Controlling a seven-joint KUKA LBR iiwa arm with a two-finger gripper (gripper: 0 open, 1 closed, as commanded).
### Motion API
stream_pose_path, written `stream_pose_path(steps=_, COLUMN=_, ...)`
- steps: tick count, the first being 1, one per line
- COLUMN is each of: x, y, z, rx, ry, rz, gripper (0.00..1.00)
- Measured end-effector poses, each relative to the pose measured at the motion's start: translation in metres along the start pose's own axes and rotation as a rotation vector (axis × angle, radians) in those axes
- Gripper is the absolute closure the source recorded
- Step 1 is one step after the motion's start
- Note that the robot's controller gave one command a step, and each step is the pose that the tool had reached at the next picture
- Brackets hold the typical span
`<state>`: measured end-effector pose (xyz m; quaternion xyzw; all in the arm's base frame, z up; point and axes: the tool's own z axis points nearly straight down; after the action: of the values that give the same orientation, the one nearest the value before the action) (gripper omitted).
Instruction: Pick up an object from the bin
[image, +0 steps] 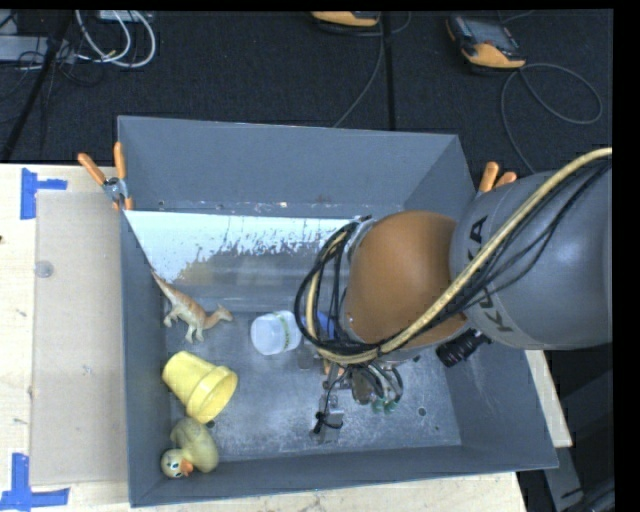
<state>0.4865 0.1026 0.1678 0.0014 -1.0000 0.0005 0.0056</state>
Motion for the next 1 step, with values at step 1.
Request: stream_pose_path(steps=1, x=-0.0019, y=-0.0006, z=-0.0041, rx=-0.001, ry=-0.008, rz=0.004, gripper=0.00)
